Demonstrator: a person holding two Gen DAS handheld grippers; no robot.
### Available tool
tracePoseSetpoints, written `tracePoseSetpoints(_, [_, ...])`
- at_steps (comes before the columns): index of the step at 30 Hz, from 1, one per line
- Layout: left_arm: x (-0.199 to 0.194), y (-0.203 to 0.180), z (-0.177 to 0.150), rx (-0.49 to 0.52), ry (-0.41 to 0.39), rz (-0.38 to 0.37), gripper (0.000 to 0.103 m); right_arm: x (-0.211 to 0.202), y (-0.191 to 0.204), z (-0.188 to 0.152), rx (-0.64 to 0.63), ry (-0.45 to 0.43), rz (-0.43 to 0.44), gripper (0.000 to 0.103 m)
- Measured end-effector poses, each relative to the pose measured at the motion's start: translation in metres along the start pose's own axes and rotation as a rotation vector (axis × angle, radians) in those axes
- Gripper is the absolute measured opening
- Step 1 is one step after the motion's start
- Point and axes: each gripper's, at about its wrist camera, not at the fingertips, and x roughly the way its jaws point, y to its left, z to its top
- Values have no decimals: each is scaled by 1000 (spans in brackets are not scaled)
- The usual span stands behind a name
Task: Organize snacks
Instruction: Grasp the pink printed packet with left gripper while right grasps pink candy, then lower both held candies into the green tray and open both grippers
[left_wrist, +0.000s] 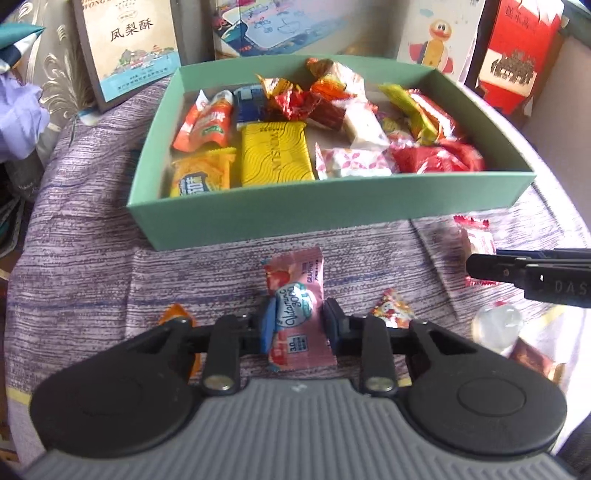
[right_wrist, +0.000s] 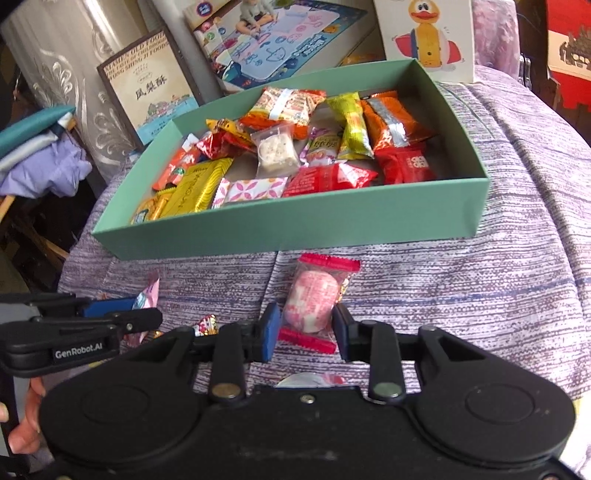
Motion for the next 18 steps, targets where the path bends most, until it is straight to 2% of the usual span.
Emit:
tracePoseSetpoints(5, [-24, -3, 14, -12, -50, -44, 28, -22, -5, 7, 28, -27, 47, 31])
tracePoseSetpoints(9, [-34, -9, 37, -7, -100, -59, 28, -41, -6, 24, 32, -82, 62, 31])
tracePoseSetpoints(13, [-30, -16, 64, 2, -129, -47, 28, -54, -14, 51, 42, -138, 47, 31])
tracePoseSetpoints(18, [-8, -15, 98, -27, -122, -53, 28, -52, -27, 80, 46, -167, 16, 31])
